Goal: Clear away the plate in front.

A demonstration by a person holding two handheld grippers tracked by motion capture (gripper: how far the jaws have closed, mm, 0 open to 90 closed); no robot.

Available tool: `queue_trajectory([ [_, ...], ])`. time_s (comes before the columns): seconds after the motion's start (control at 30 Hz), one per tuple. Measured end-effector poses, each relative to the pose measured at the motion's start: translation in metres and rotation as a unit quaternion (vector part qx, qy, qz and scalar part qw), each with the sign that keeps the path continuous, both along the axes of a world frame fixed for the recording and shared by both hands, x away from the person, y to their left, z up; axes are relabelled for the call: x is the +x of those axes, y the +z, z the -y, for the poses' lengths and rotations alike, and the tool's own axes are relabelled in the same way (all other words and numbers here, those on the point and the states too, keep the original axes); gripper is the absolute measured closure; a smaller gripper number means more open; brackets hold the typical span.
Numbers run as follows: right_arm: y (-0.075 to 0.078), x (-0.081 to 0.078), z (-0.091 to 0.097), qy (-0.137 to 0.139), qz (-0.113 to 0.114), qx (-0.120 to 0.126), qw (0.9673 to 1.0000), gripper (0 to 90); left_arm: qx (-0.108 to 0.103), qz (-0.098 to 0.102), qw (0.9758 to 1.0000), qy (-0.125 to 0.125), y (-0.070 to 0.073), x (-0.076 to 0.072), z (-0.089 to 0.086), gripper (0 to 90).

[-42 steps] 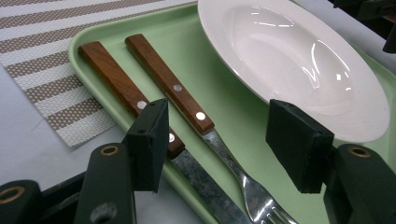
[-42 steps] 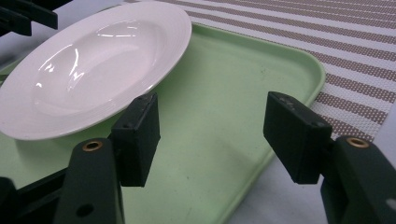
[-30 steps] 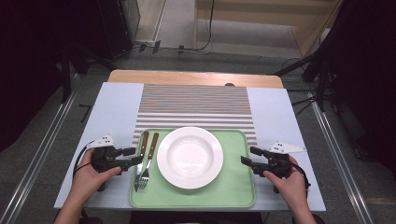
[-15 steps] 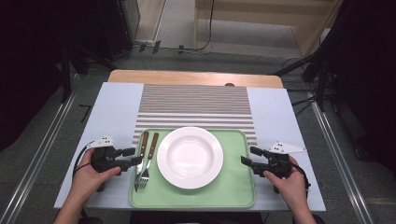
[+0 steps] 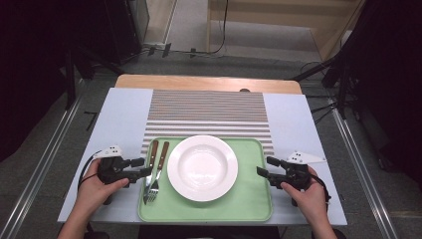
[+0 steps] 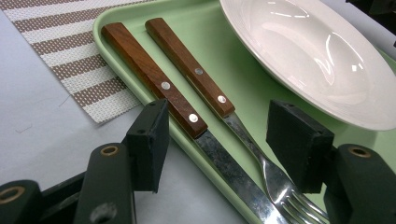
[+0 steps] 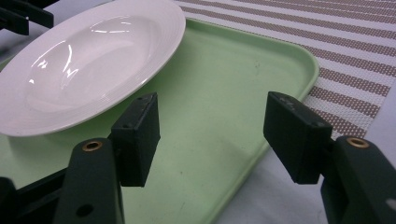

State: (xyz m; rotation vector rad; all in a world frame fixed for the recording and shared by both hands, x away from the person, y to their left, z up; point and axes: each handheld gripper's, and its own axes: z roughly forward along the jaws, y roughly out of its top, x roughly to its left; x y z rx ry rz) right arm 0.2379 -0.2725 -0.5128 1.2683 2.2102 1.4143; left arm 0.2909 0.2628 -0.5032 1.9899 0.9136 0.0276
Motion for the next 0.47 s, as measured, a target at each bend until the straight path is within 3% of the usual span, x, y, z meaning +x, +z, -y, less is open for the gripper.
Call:
queue_trajectory([
  [0.47,-0.0003,0.0002,0.0,0.0,-0.002,-0.001,1.0,35.6,0.005,-0.002,1.0,0.006,-0.0004,0.0003,-0.0006,38.0],
])
